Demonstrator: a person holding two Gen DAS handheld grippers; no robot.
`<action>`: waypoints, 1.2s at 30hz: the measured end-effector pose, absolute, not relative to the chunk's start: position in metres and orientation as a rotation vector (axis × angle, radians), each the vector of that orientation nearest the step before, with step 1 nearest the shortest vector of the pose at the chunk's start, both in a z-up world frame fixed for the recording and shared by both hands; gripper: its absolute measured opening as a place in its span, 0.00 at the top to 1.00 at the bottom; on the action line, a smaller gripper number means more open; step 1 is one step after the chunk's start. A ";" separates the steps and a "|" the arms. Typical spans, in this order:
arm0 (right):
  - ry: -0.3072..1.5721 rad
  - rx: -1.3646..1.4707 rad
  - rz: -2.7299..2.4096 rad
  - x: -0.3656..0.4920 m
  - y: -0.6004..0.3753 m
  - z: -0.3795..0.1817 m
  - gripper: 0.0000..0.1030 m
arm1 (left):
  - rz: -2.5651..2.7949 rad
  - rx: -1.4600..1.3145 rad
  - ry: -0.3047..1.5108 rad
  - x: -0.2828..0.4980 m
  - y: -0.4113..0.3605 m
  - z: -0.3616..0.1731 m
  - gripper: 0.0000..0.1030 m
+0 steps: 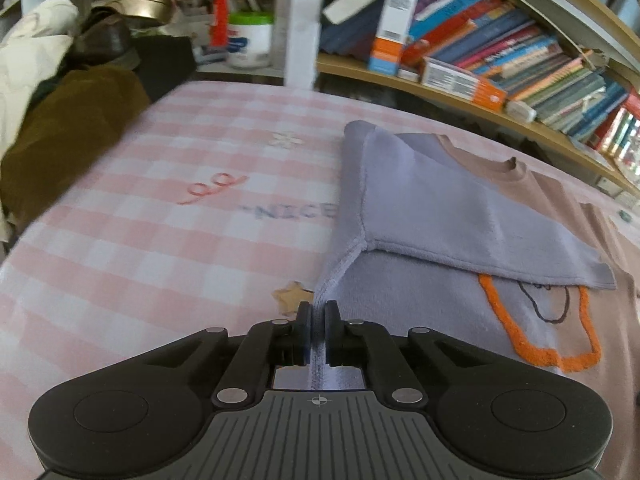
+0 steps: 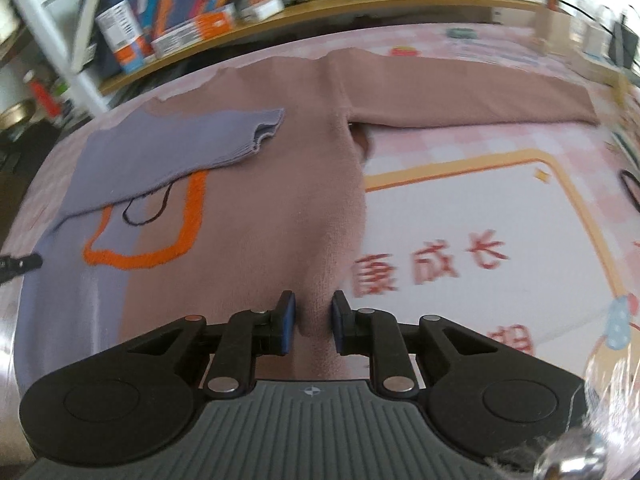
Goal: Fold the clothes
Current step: 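Pinch the folded sleeve edge with the left tool while the right tool pinches the pink body, then move the open right tool along the pink sleeve to its cuff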
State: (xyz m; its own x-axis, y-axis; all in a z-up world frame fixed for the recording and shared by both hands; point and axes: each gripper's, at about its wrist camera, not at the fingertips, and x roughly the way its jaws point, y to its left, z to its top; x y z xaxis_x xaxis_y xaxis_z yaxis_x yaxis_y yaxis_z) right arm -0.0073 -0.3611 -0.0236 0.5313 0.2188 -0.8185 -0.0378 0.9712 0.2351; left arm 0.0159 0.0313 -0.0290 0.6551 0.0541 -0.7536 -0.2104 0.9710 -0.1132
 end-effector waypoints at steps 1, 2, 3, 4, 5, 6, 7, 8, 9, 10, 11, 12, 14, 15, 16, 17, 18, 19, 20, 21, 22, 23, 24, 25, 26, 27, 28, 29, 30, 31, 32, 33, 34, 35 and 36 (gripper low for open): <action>1.002 0.193 0.164 -0.007 -0.356 -0.024 0.83 | 0.161 -0.201 0.842 0.016 0.036 -0.029 0.95; 1.002 0.187 0.174 -0.007 -0.351 -0.024 0.83 | 0.169 -0.203 0.841 0.015 0.040 -0.029 0.95; 1.002 0.182 0.183 -0.007 -0.347 -0.024 0.83 | 0.176 -0.205 0.839 0.015 0.044 -0.029 0.95; 1.001 0.179 0.186 -0.006 -0.343 -0.025 0.83 | 0.181 -0.206 0.838 0.015 0.047 -0.029 0.95; 1.001 0.178 0.188 -0.006 -0.341 -0.025 0.83 | 0.183 -0.204 0.838 0.015 0.049 -0.028 0.95; 1.000 0.177 0.189 -0.006 -0.338 -0.025 0.83 | 0.185 -0.202 0.839 0.014 0.051 -0.028 0.93; 0.999 0.178 0.186 -0.006 -0.337 -0.025 0.83 | 0.186 -0.200 0.840 0.014 0.052 -0.028 0.90; 0.998 0.180 0.179 -0.006 -0.336 -0.026 0.83 | 0.188 -0.199 0.839 0.014 0.053 -0.028 0.88; 0.996 0.182 0.172 -0.007 -0.336 -0.025 0.83 | 0.187 -0.201 0.837 0.013 0.054 -0.028 0.87; 0.994 0.183 0.164 -0.007 -0.335 -0.025 0.81 | 0.184 -0.201 0.835 0.013 0.055 -0.027 0.87; 0.991 0.183 0.155 -0.008 -0.335 -0.024 0.80 | 0.181 -0.198 0.835 0.013 0.055 -0.028 0.86; 0.986 0.180 0.148 -0.010 -0.334 -0.023 0.78 | 0.178 -0.196 0.834 0.012 0.055 -0.028 0.86; 0.974 0.173 0.135 -0.014 -0.332 -0.021 0.66 | 0.176 -0.192 0.831 0.010 0.055 -0.028 0.85; 0.966 0.167 0.130 -0.016 -0.332 -0.019 0.58 | 0.177 -0.189 0.826 0.009 0.055 -0.027 0.85; 0.958 0.161 0.125 -0.018 -0.331 -0.018 0.55 | 0.178 -0.187 0.820 0.007 0.055 -0.026 0.84; 0.951 0.155 0.120 -0.020 -0.331 -0.016 0.54 | 0.179 -0.185 0.815 0.005 0.055 -0.026 0.82; 0.944 0.152 0.113 -0.022 -0.331 -0.014 0.51 | 0.180 -0.182 0.810 0.004 0.055 -0.025 0.76; 0.939 0.148 0.105 -0.025 -0.331 -0.013 0.47 | 0.180 -0.180 0.804 0.002 0.055 -0.024 0.64; 0.935 0.145 0.097 -0.027 -0.332 -0.012 0.46 | 0.182 -0.177 0.797 0.000 0.055 -0.023 0.57; 0.931 0.141 0.088 -0.030 -0.332 -0.011 0.44 | 0.184 -0.170 0.787 -0.002 0.054 -0.023 0.47; 0.929 0.139 0.078 -0.032 -0.332 -0.010 0.43 | 0.187 -0.161 0.779 -0.005 0.053 -0.022 0.40; 0.928 0.137 0.067 -0.035 -0.334 -0.010 0.42 | 0.187 -0.153 0.773 -0.007 0.053 -0.022 0.38; 0.926 0.135 0.056 -0.038 -0.335 -0.009 0.41 | 0.187 -0.147 0.771 -0.010 0.052 -0.021 0.35; 0.926 0.135 0.046 -0.041 -0.336 -0.009 0.39 | 0.188 -0.145 0.773 -0.012 0.051 -0.021 0.32; 0.927 0.136 0.035 -0.044 -0.338 -0.008 0.37 | 0.190 -0.138 0.772 -0.015 0.050 -0.021 0.30; 0.929 0.137 0.024 -0.047 -0.340 -0.008 0.35 | 0.191 -0.132 0.771 -0.017 0.049 -0.022 0.26; 0.932 0.139 0.015 -0.050 -0.343 -0.008 0.34 | 0.192 -0.126 0.770 -0.020 0.048 -0.022 0.22; 0.936 0.143 0.008 -0.052 -0.346 -0.009 0.33 | 0.194 -0.120 0.769 -0.023 0.047 -0.023 0.21; 0.940 0.148 0.000 -0.054 -0.349 -0.009 0.33 | 0.196 -0.117 0.769 -0.026 0.046 -0.024 0.19; 0.945 0.156 -0.010 -0.056 -0.353 -0.010 0.32 | 0.198 -0.117 0.772 -0.028 0.045 -0.026 0.18; 0.950 0.164 -0.020 -0.057 -0.357 -0.010 0.32 | 0.204 -0.118 0.779 -0.029 0.045 -0.027 0.18; 0.955 0.173 -0.031 -0.058 -0.362 -0.011 0.32 | 0.210 -0.120 0.785 -0.031 0.045 -0.029 0.18; 0.957 0.179 -0.041 -0.059 -0.367 -0.012 0.32 | 0.219 -0.122 0.790 -0.033 0.044 -0.030 0.18; 0.957 0.185 -0.052 -0.058 -0.373 -0.012 0.32 | 0.231 -0.124 0.792 -0.036 0.044 -0.030 0.18; 0.955 0.188 -0.059 -0.057 -0.379 -0.012 0.32 | 0.244 -0.127 0.794 -0.039 0.044 -0.031 0.18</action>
State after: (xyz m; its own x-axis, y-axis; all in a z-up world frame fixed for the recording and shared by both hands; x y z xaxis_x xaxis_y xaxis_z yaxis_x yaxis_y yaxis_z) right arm -0.0571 -0.3790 -0.0122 0.5777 0.0324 -0.8156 0.1331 0.9821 0.1333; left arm -0.0394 0.0443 -0.0305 0.6751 0.1692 -0.7181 -0.2641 0.9643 -0.0212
